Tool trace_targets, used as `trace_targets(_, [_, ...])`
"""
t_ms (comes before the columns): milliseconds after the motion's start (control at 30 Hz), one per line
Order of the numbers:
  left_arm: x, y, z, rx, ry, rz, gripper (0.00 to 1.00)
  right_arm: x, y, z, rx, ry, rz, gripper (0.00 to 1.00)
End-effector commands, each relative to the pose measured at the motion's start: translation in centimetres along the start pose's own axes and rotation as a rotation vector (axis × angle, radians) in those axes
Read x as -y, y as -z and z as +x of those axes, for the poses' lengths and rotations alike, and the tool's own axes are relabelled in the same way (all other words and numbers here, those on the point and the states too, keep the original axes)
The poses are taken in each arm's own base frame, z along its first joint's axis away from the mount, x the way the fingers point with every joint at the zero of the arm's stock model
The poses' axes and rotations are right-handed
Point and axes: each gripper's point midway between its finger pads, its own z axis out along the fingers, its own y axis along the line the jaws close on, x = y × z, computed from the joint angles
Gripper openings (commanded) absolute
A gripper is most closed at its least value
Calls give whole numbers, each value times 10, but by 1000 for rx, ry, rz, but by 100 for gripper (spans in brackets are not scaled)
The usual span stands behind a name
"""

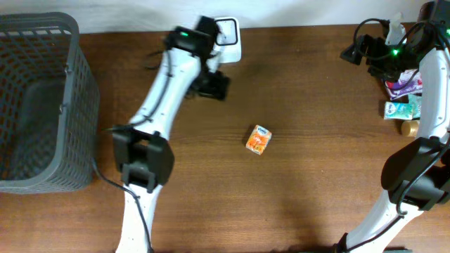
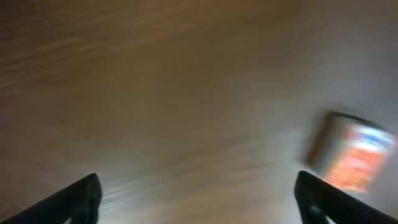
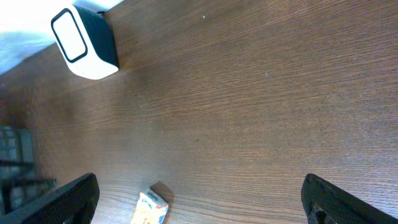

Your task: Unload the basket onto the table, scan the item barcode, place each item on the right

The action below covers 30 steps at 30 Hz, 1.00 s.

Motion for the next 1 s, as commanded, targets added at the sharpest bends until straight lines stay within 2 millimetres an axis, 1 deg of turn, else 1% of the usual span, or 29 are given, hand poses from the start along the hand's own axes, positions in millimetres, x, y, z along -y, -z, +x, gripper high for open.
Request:
trace_targets(0, [-57, 1, 1, -4, 115, -127, 99, -1, 4, -3, 13, 1, 6, 99])
trace_targets(67, [-76, -2, 3, -15, 154, -131, 99, -1, 4, -3, 13, 1, 6, 99])
trace_targets(100, [-81, -2, 3, -16, 164, -132, 99, -2, 4, -4, 19, -1, -2, 99])
trace_targets(133, [-87, -3, 4, -19, 176, -134, 99, -9, 5, -13, 50, 7, -38, 99])
trace_targets(167, [-91, -3, 4, -21, 186, -135, 99, -14, 5, -12, 46, -28, -69, 99])
trace_targets(233, [-98, -6, 6, -29, 200, -137, 99, -23, 5, -3, 5, -108, -125, 99])
trace_targets(267, [-102, -8, 7, -36, 206, -138, 99, -40, 4, 9, -52, -145, -203, 99])
trace_targets(300, [-106, -11, 8, -43, 215, -138, 99, -50, 0, 22, -105, -157, -219, 99])
trace_targets(367, [-116, -17, 9, -54, 235, -140, 99, -63, -14, 45, -196, -151, -168, 100])
trace_targets(467, [-122, -20, 15, -84, 248, -142, 99, -78, -38, 75, -292, -70, -31, 70])
trace_targets(533, [-122, -21, 18, -94, 249, -142, 99, -92, -53, 96, -345, 9, 52, 66])
trace_targets(567, [-122, -20, 18, -95, 249, -143, 99, -96, -60, 105, -364, 33, 93, 61])
trace_targets(600, [-122, -20, 19, -99, 249, -143, 99, -100, -69, 118, -383, 40, 182, 56])
trace_targets(667, [-122, -20, 19, -99, 249, -142, 99, -102, -83, 142, -394, 34, 355, 55])
trace_targets(700, [-122, -20, 18, -98, 249, -142, 99, -104, -87, 148, -395, 27, 381, 55])
trace_targets(733, [-122, -20, 18, -98, 249, -142, 99, -111, -98, 163, -403, 30, 403, 54])
trace_targets(767, [-122, -20, 18, -98, 249, -142, 99, -118, -110, 176, -407, 36, 419, 50])
trace_targets(833, [-122, -20, 18, -98, 249, -142, 99, -126, -129, 200, -400, 9, 449, 43])
trace_targets(933, [-122, -20, 18, -98, 249, -142, 99, -136, -151, 220, -375, 8, 452, 42])
trace_targets(967, [-122, -20, 18, -98, 249, -143, 99, -135, -155, 223, -349, -1, 480, 41])
